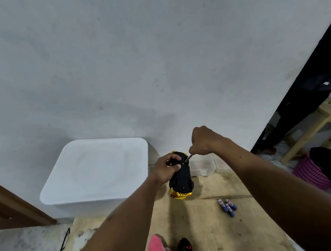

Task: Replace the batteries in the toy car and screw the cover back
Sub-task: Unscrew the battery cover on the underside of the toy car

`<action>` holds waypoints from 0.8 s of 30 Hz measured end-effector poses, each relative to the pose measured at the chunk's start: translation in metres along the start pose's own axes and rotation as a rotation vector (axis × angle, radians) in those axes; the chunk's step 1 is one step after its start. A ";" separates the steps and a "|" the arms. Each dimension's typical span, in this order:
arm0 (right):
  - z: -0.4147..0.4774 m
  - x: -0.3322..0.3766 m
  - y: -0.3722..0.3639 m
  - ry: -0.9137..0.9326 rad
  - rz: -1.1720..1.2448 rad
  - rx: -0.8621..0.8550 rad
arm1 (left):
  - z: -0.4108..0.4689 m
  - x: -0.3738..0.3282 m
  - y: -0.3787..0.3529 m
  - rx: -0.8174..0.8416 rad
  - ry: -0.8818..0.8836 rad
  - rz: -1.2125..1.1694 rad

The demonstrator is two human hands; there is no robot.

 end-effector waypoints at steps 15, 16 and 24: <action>0.012 -0.033 -0.034 -0.118 0.164 0.091 | -0.003 0.004 0.001 0.019 0.074 -0.035; 0.012 -0.033 -0.038 -0.128 0.205 0.089 | -0.003 0.002 0.000 0.034 0.081 -0.050; 0.009 -0.055 -0.075 -0.292 0.624 0.161 | -0.003 -0.013 -0.010 0.102 0.091 -0.035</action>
Point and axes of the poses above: each hand's wrist, its own z-axis towards the middle knuckle, its own y-axis out of the back of the hand, x = y × z, the point moved 7 cm from there along z, towards the middle knuckle
